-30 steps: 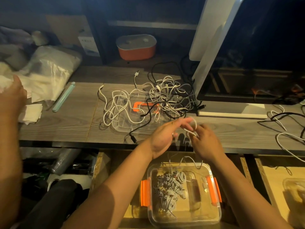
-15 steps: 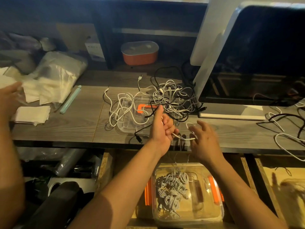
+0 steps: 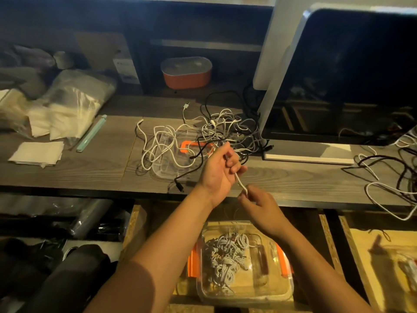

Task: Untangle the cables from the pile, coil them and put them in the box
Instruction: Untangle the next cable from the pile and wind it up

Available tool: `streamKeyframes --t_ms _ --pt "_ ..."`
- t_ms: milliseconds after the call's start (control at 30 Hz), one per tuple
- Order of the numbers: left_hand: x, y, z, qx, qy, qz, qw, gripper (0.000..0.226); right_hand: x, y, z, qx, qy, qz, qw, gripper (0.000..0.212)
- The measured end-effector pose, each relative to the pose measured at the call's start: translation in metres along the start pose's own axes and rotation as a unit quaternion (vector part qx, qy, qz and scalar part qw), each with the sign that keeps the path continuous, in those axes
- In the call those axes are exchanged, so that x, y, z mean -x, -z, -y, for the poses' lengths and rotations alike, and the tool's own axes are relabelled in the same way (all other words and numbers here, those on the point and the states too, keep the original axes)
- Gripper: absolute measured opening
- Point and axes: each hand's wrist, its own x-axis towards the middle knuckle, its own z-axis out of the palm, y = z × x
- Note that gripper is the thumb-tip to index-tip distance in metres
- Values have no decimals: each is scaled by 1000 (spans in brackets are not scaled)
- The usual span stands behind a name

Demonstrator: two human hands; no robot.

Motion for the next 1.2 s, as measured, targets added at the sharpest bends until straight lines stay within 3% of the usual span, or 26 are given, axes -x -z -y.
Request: streamKeyframes --t_ms 133,300,400,467,600,800,967,1067,1133,1200 --pt "-11 -9 8 -106 -40 -17 993 29 2 12 -11 -43 -21 -24 999 25" --pt "-19 -5 18 -307 -83 -58 946 26 4 40 -16 50 21 57 997 14" --pt "-17 -1 20 -471 -96 -42 876 43 3 58 -15 121 53 97 986 11" --pt "-13 2 21 -573 -59 -20 817 50 2 68 -14 136 60 103 983 13" --pt "0 18 19 -681 26 26 731 50 0 83 -10 104 43 61 992 14" --pt "19 32 36 -781 -5 33 624 25 -2 77 9 67 33 -18 997 12" --pt "29 26 32 -806 -19 -12 592 15 -2 60 24 80 56 -78 992 14" --pt "34 31 25 -798 -6 -6 603 23 -3 54 28 49 39 -105 992 11" --pt "35 38 21 -757 39 14 652 31 -4 49 30 33 29 -120 992 12" --pt "37 43 16 -668 83 55 737 36 -5 44 31 5 11 -133 991 9"
